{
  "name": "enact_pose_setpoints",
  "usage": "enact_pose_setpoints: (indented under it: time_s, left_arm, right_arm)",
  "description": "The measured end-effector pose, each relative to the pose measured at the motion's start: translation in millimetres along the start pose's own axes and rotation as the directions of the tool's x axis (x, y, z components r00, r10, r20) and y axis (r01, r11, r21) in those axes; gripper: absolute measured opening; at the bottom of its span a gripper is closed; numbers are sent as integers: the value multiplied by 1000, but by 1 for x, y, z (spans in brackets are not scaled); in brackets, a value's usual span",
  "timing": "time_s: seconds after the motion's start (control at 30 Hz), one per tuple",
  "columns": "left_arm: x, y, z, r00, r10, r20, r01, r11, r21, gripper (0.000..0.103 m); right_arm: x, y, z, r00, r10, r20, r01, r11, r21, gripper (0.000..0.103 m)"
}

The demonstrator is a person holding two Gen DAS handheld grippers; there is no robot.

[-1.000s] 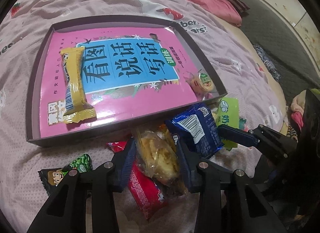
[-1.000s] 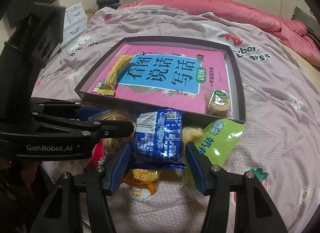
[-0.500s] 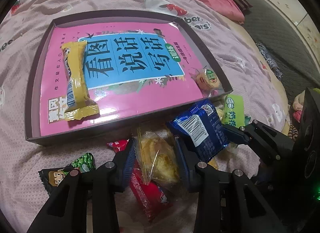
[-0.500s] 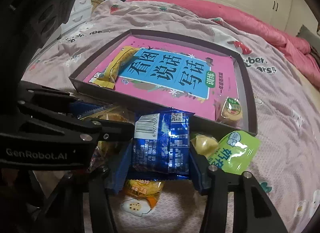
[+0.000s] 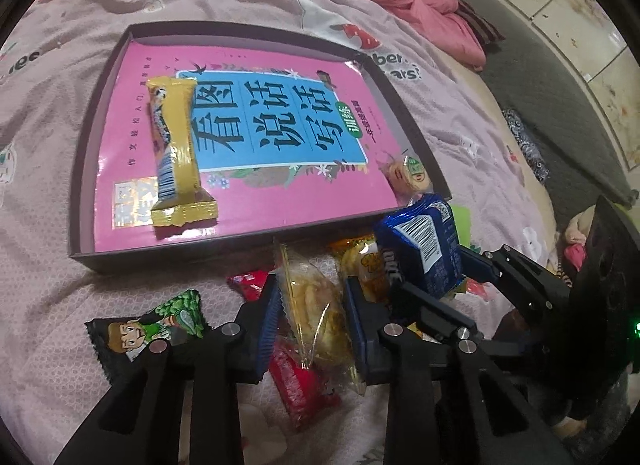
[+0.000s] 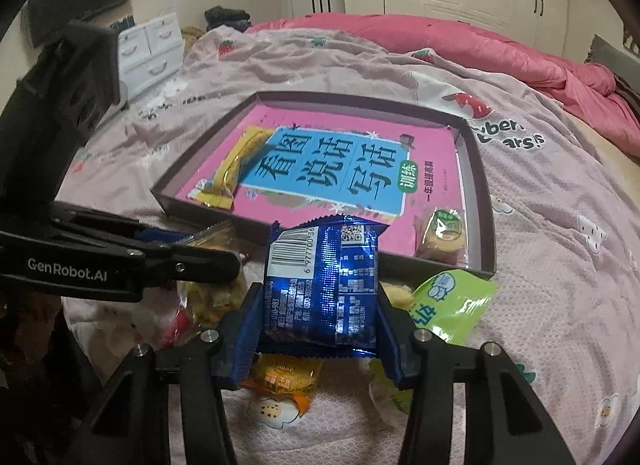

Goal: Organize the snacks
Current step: 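Lift the blue biscuit pack with the right tool while the left tool grasps a clear cake packet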

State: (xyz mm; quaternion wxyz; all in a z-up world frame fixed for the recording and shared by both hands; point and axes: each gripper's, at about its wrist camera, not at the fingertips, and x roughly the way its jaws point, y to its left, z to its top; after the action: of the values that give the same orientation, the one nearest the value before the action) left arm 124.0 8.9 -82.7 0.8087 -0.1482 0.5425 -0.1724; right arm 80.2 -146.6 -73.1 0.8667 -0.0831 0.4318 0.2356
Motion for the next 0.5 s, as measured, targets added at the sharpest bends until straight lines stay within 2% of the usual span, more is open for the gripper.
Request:
enact_pose_setpoints:
  time_s: [0.5]
  left_arm:
    - [-32,8,3,996,-19,83,21,999,-30,27]
  right_arm:
    - [-10,-9,3,999,33,42,-35,998,50,51]
